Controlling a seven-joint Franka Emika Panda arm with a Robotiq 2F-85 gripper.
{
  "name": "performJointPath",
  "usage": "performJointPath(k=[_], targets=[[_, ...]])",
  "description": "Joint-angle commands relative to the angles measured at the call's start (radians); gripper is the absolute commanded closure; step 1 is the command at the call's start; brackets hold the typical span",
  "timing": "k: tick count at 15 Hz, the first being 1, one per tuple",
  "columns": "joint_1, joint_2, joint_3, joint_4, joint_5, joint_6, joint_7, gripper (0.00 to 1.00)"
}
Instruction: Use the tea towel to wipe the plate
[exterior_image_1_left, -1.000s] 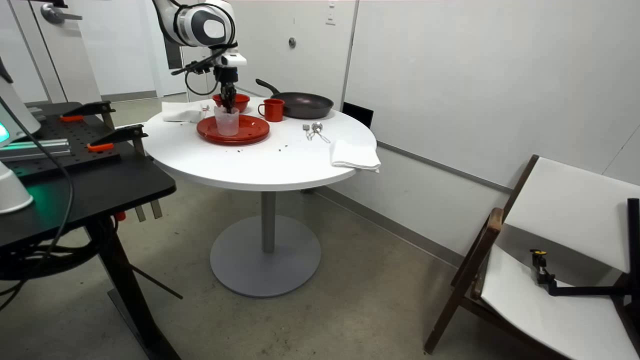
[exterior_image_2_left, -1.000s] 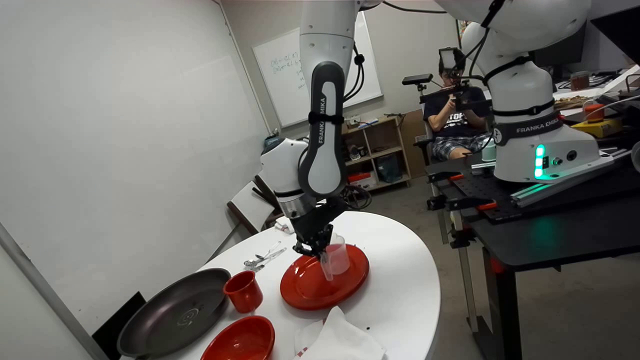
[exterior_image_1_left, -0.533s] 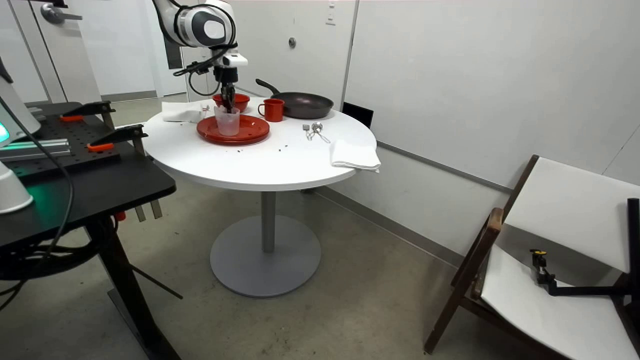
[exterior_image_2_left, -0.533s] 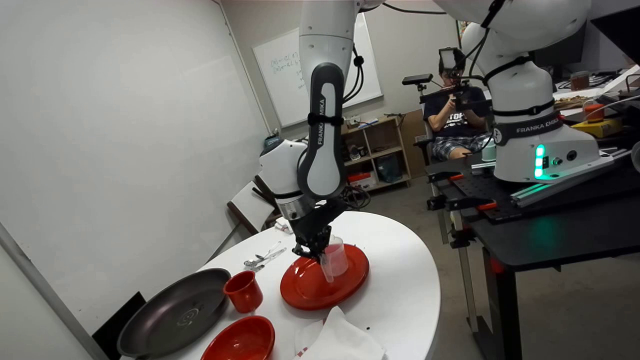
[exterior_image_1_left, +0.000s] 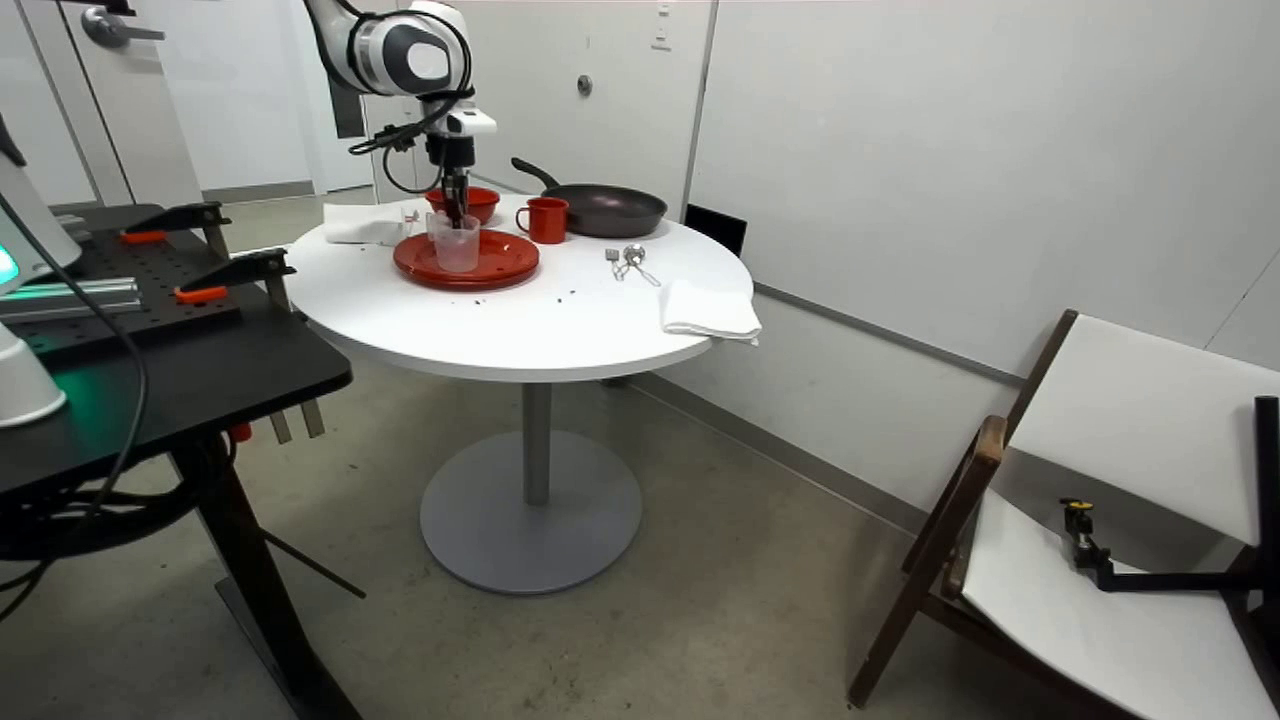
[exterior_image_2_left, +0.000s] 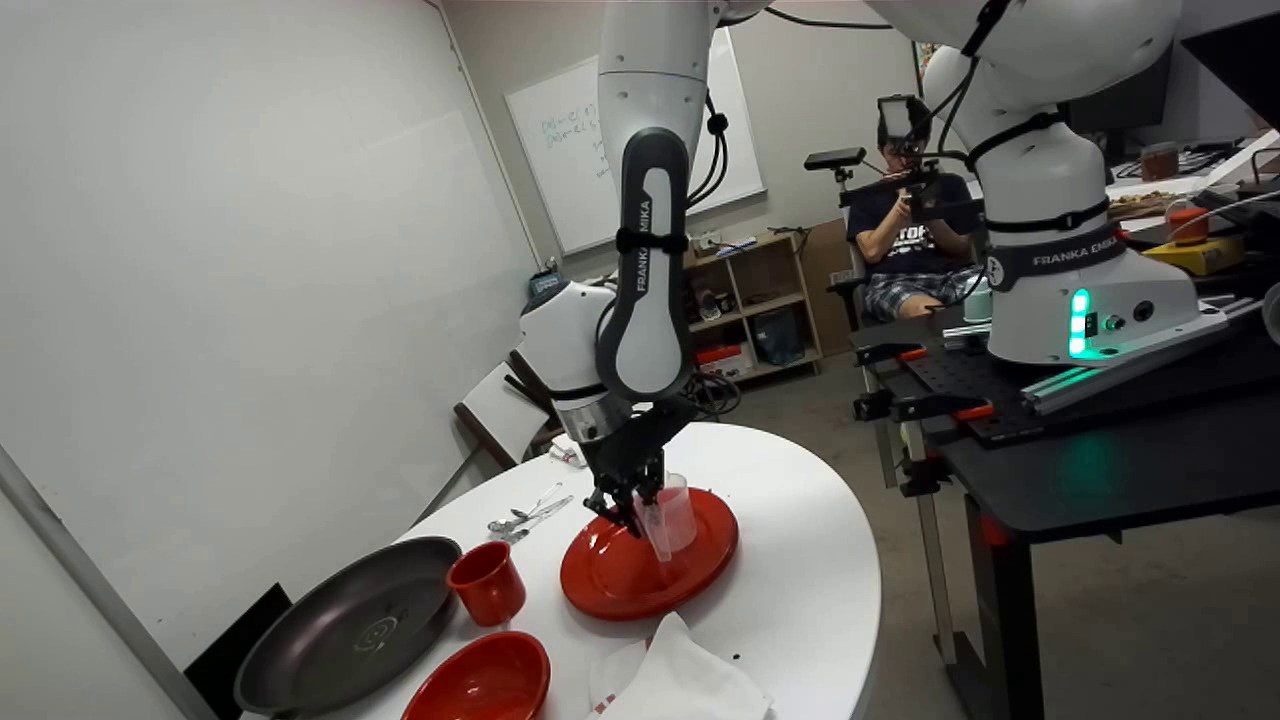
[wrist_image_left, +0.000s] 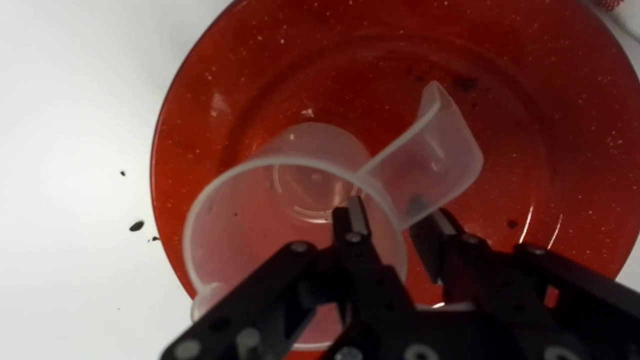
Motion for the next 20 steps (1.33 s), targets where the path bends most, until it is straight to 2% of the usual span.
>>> performJointPath(k=[1,6,12,16,20], targets=[[-0.004,0.019,0.002,0.024,0.009,-0.01,-0.034,0.38],[-0.003,0.02,-0.001,0.025,0.011,-0.011,-0.034,0.02],[0.011,-0.007,-0.025,0.016,0.004,-0.031,-0.017,0.0],[0.011,-0.075,-0.046,-0.018,-0.008,-0.094,-0.018,0.0],[-0.018,-0.172,-0.022,-0.051,-0.013,-0.179,-0.059,0.0]])
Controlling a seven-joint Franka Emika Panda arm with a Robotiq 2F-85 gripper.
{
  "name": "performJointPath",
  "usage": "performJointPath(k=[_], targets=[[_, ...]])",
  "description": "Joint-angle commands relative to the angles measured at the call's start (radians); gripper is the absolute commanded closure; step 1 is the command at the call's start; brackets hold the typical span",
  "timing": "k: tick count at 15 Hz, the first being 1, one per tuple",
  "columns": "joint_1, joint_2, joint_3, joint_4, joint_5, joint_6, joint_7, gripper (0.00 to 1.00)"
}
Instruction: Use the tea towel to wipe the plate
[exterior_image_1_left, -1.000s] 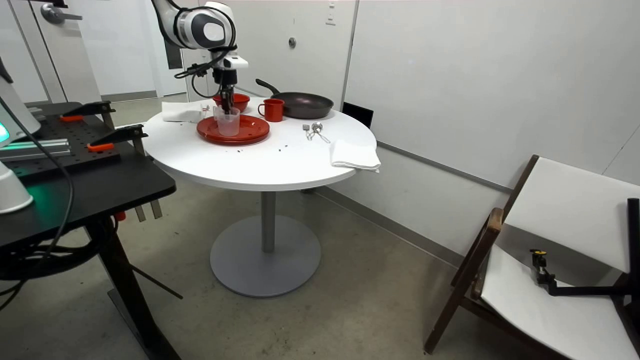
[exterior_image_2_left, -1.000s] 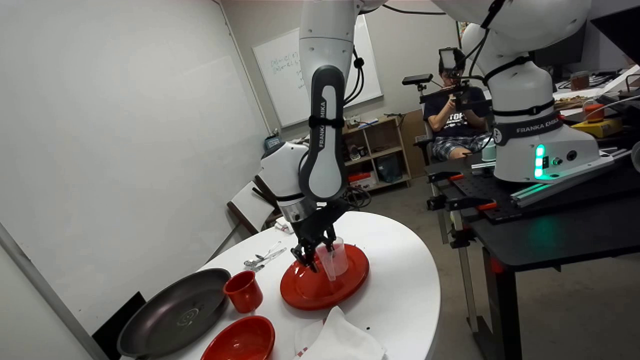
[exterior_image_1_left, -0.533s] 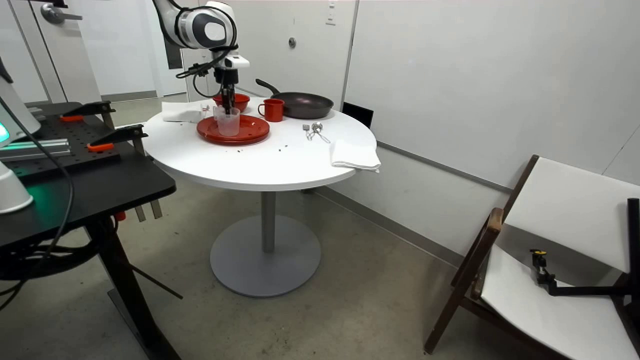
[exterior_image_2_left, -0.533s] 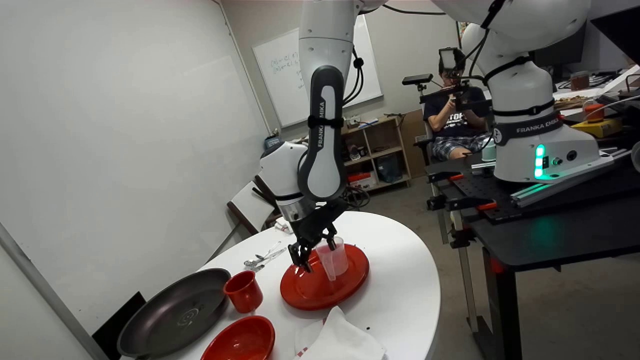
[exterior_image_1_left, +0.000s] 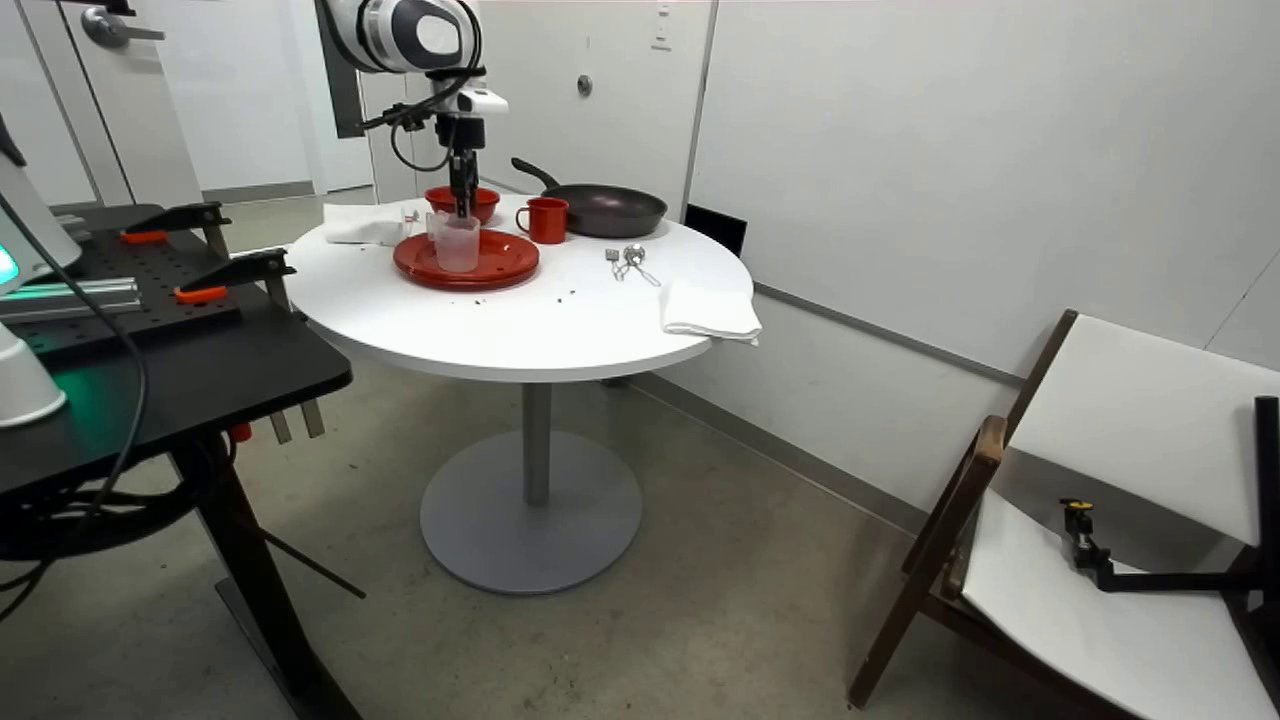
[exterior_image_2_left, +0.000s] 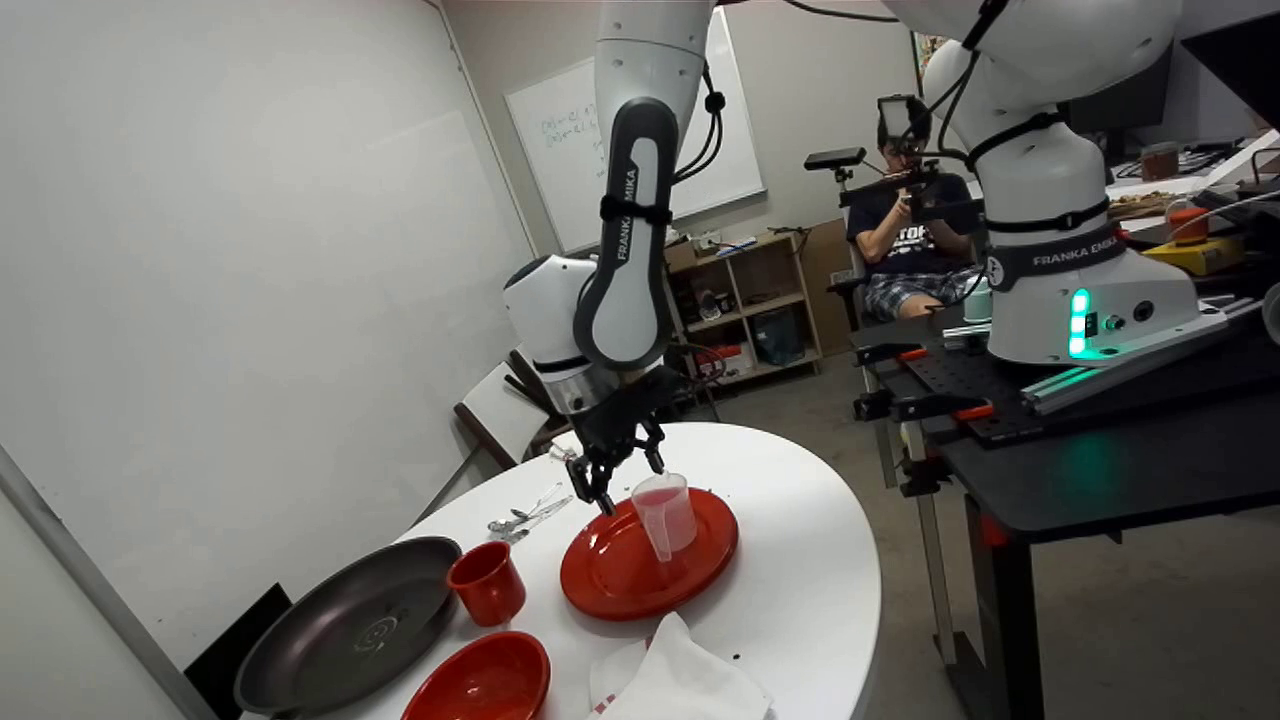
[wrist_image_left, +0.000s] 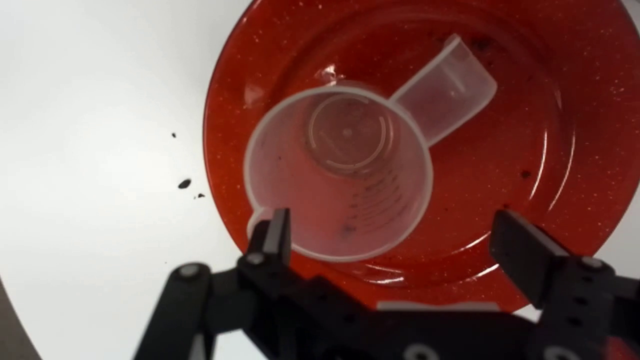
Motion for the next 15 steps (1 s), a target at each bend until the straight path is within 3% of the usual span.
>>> performJointPath(k=[1,8,15], targets=[[-0.02,-0.124,0.015,-0.059,-0.02,-0.09,-0.051,0.0],[-0.069,-0.258,-0.035,-0.146,-0.109,-0.146,-0.052,0.0],[-0.178,-0.341,-0.054,-0.285,-0.192,-0.043,-0.158,0.0]])
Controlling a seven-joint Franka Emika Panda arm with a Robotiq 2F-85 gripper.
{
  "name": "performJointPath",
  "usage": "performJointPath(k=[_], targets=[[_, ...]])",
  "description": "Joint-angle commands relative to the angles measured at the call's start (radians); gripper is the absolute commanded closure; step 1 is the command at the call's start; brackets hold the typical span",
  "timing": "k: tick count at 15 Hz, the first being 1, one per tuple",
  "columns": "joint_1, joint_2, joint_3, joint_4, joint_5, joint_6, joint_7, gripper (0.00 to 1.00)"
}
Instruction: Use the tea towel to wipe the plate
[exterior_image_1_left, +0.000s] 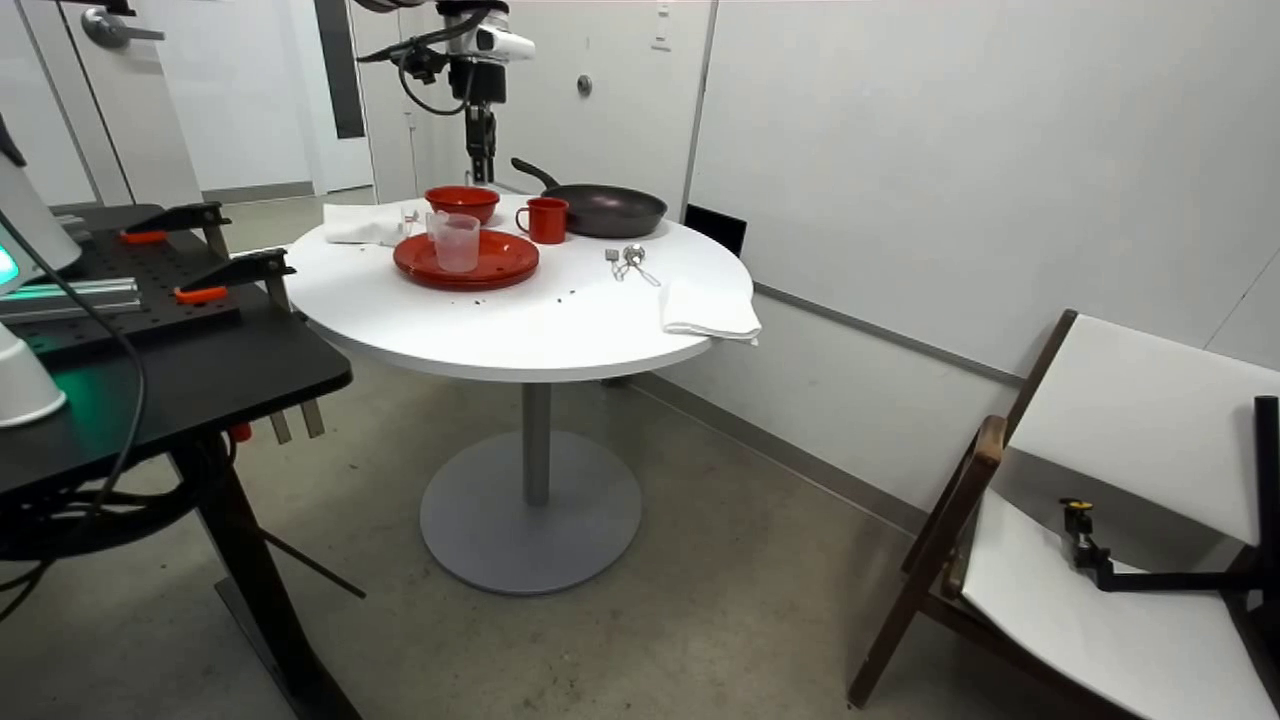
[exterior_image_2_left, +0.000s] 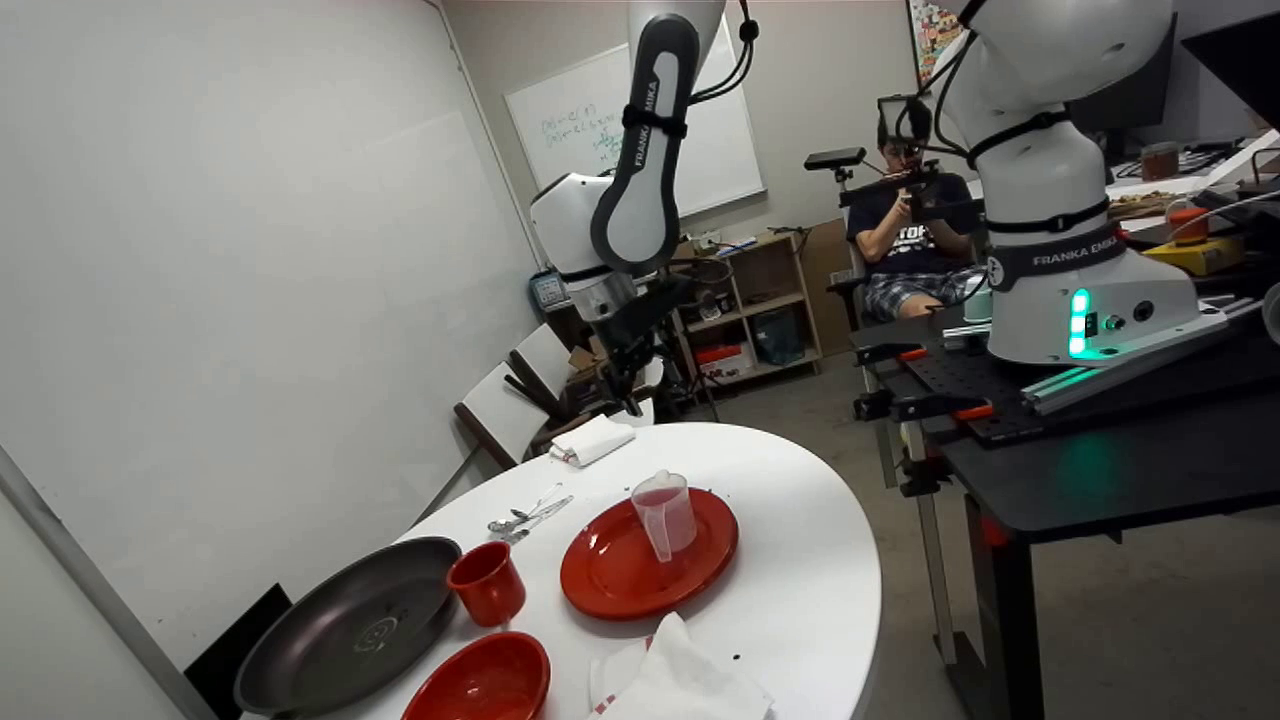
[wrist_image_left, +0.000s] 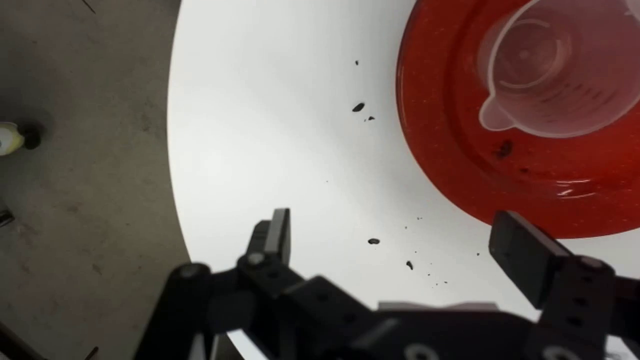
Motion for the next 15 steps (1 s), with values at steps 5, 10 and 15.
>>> performJointPath(k=[5,10,15], targets=[[-0.075,-0.123,-0.008,-0.197,-0.08,0.164,-0.198,0.0],[-0.103,-0.221,-0.002,-0.322,-0.11,0.223,-0.402,0.0],[-0.13,-0.232,0.019,-0.335,-0.083,0.207,-0.454,0.0]])
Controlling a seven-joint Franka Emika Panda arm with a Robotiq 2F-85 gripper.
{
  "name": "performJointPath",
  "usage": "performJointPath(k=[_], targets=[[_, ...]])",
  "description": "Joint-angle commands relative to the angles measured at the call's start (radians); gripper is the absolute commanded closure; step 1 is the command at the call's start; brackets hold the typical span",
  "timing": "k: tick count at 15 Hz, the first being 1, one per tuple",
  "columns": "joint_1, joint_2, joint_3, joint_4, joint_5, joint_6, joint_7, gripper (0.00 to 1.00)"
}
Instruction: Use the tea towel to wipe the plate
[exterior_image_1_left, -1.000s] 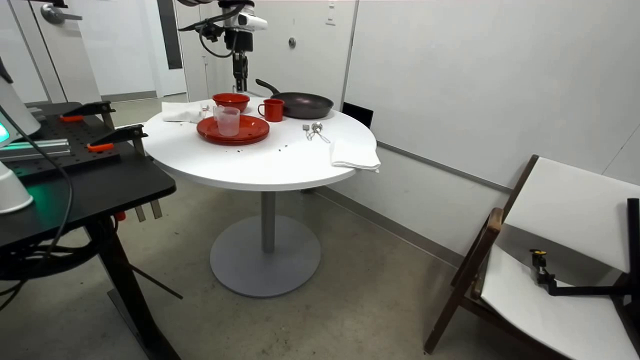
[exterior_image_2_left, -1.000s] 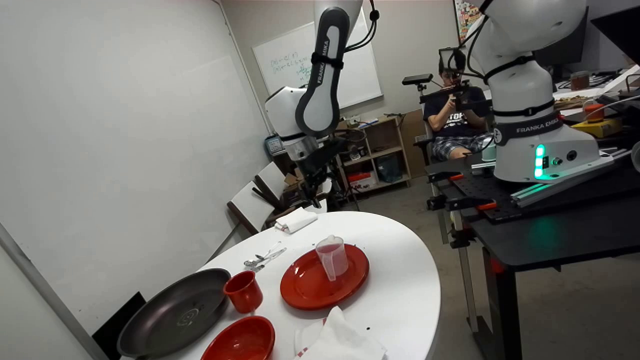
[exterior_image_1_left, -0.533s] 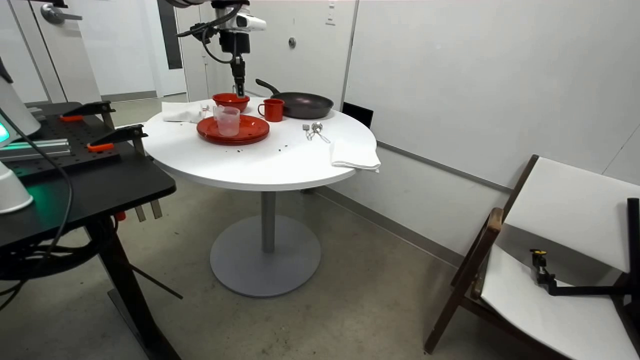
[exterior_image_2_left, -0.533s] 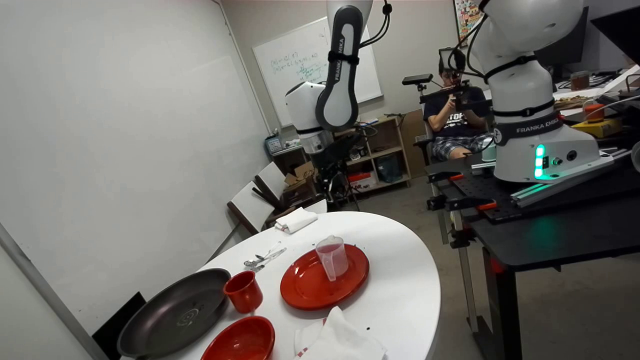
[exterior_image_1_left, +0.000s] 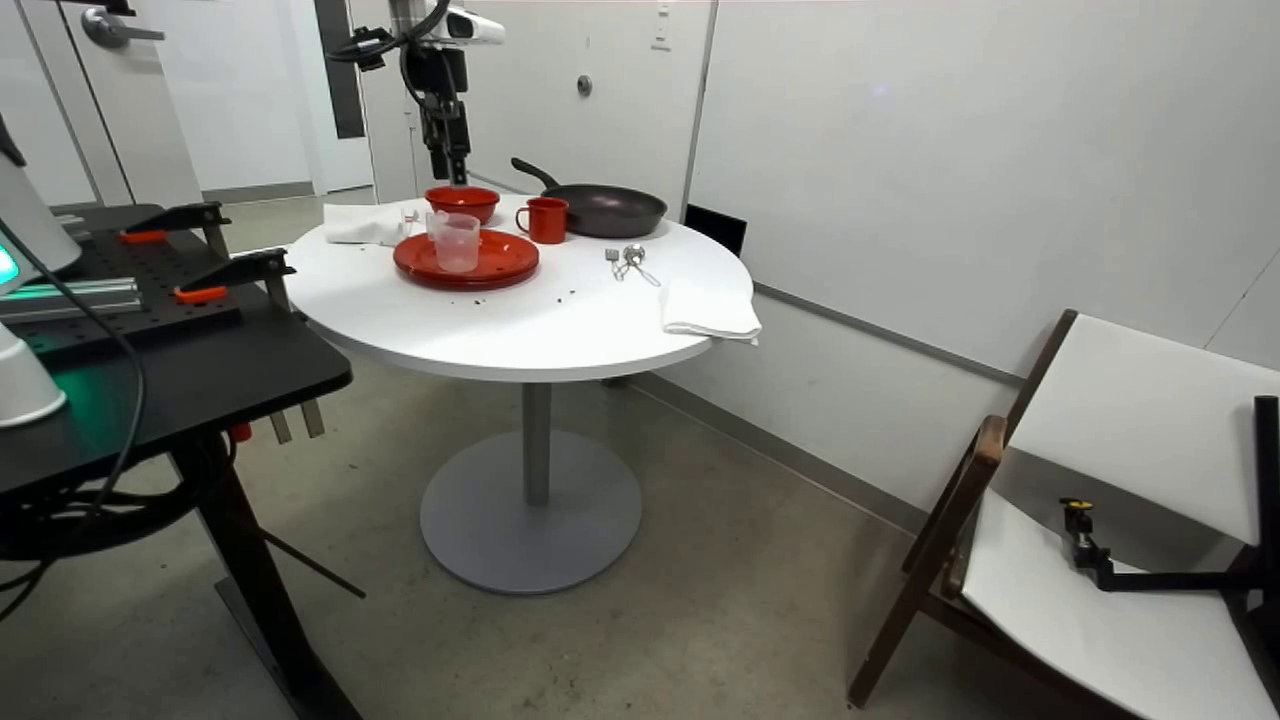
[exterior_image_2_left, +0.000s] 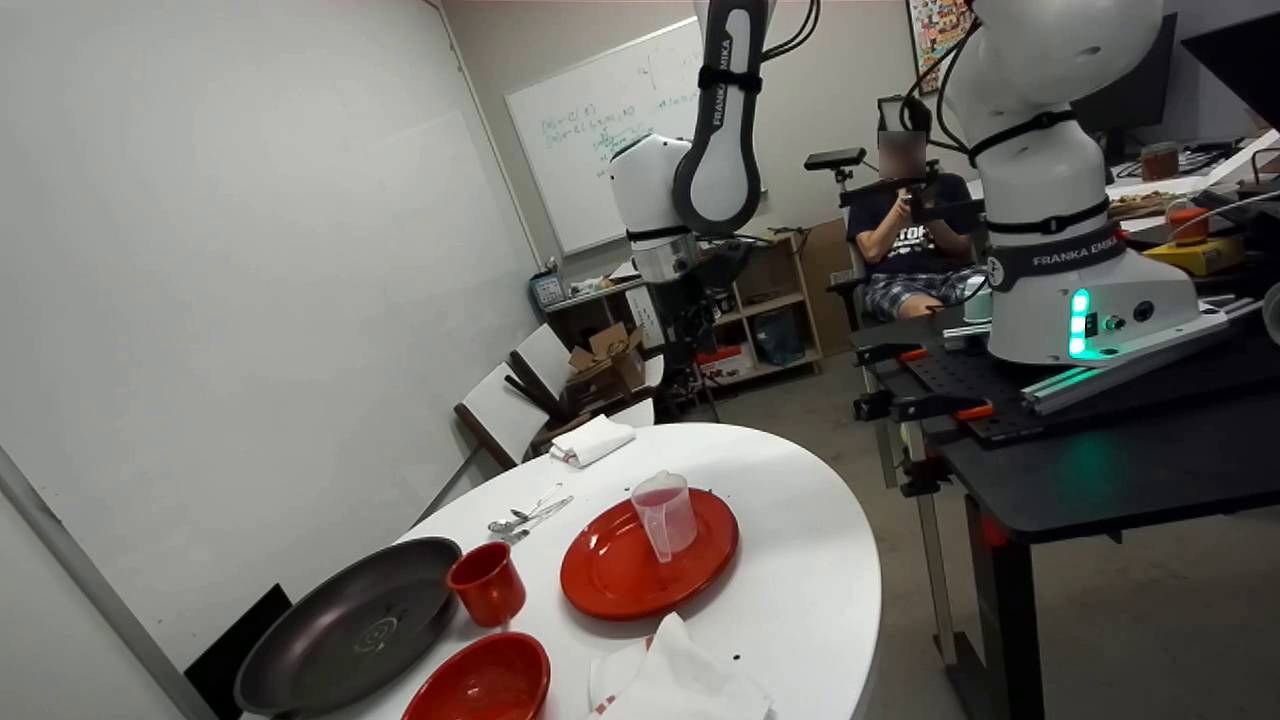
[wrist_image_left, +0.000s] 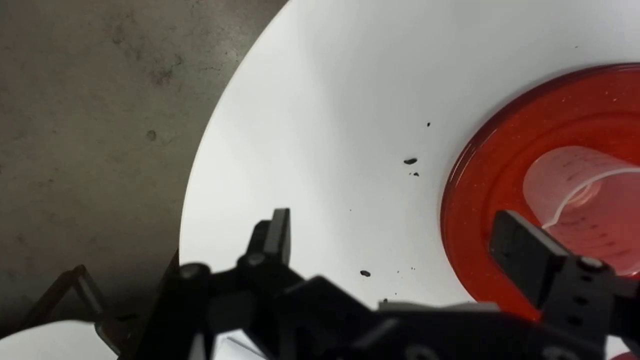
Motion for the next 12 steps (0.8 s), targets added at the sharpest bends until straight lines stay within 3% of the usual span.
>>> performJointPath(k=[1,12], targets=[[-0.029,-0.02,0.025,-0.015,0.001,-0.002,-0.011,0.0],[-0.042,-0.055,0.038,-0.043,0.005,-0.002,-0.022,0.0]])
